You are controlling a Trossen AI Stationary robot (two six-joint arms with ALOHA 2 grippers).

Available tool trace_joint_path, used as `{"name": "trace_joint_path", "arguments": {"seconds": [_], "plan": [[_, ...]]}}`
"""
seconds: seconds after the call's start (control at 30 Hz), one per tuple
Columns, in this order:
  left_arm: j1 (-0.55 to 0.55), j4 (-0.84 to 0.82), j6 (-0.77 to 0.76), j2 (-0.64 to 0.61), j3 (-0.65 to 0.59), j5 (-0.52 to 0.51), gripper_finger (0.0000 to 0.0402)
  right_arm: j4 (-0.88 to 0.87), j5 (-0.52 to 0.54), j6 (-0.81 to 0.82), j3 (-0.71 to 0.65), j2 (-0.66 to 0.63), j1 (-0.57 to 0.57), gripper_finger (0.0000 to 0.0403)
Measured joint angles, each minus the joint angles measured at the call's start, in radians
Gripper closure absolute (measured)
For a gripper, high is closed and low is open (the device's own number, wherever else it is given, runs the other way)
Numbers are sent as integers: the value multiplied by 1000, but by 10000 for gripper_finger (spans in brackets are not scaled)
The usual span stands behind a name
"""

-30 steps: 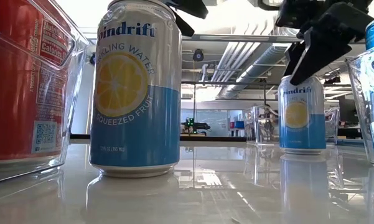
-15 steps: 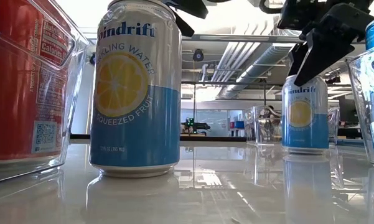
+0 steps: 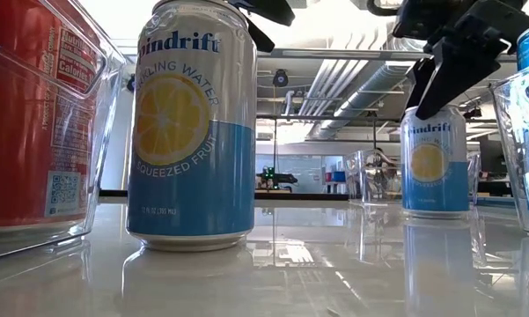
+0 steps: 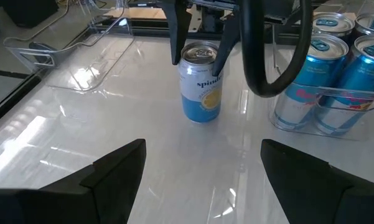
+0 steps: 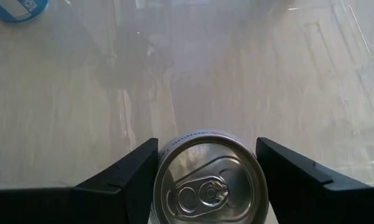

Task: Sort soda cans
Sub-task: Put the middle right blue-white soda can into the top right transparent bin

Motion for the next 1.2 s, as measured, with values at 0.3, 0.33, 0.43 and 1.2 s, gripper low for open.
{"name": "trace_joint_path", "arguments": {"seconds": [0.3, 0.33, 0.43, 1.2], "plan": [[0, 0, 0, 0, 0, 0, 88, 59, -6, -107, -2, -1, -109, 170], [0, 0, 0, 0, 0, 0, 88, 65, -7, -123, -3, -1, -124, 170], [0, 0, 0, 0, 0, 0, 88, 66, -18, -165, 8, -2, -167, 170], [0, -3, 5, 0, 0, -13, 88, -77, -76, -481, 413, -7, -987, 170]]}}
